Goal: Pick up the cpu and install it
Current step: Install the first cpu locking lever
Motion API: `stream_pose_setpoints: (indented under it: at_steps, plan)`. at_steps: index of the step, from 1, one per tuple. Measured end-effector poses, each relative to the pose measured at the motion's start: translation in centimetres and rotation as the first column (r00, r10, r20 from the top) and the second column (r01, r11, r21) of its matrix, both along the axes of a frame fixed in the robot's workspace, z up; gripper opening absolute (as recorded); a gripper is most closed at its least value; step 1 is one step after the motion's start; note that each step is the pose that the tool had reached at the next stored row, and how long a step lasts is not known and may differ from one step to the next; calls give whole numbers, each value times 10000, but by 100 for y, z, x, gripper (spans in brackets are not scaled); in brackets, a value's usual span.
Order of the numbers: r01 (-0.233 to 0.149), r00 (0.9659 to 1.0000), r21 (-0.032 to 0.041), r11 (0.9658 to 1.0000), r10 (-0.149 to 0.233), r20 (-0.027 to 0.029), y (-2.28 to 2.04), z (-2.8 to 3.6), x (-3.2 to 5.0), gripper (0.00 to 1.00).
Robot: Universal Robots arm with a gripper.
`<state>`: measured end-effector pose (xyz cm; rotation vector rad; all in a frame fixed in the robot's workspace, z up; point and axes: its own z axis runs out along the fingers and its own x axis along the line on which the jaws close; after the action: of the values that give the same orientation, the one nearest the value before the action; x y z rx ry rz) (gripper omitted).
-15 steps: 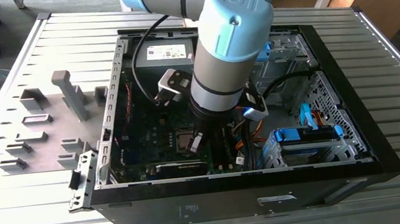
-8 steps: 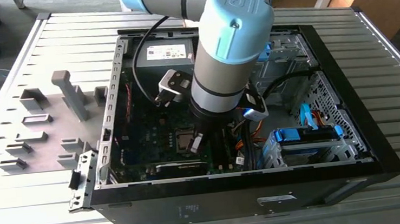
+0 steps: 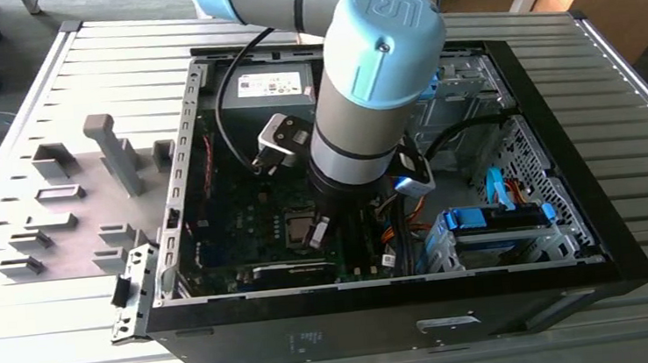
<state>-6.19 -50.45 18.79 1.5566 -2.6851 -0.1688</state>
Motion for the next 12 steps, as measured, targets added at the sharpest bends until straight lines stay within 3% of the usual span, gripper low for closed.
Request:
stream_pose_setpoints:
  at_steps: [4, 8, 12]
  plan:
    - [1, 10000, 127, 9999, -1, 2, -1, -5, 4, 11]
    - [0, 10000, 152, 9999, 0, -7, -22, -2, 3, 11]
    - [0, 10000, 283, 9996, 0, 0, -38, -10, 1, 11]
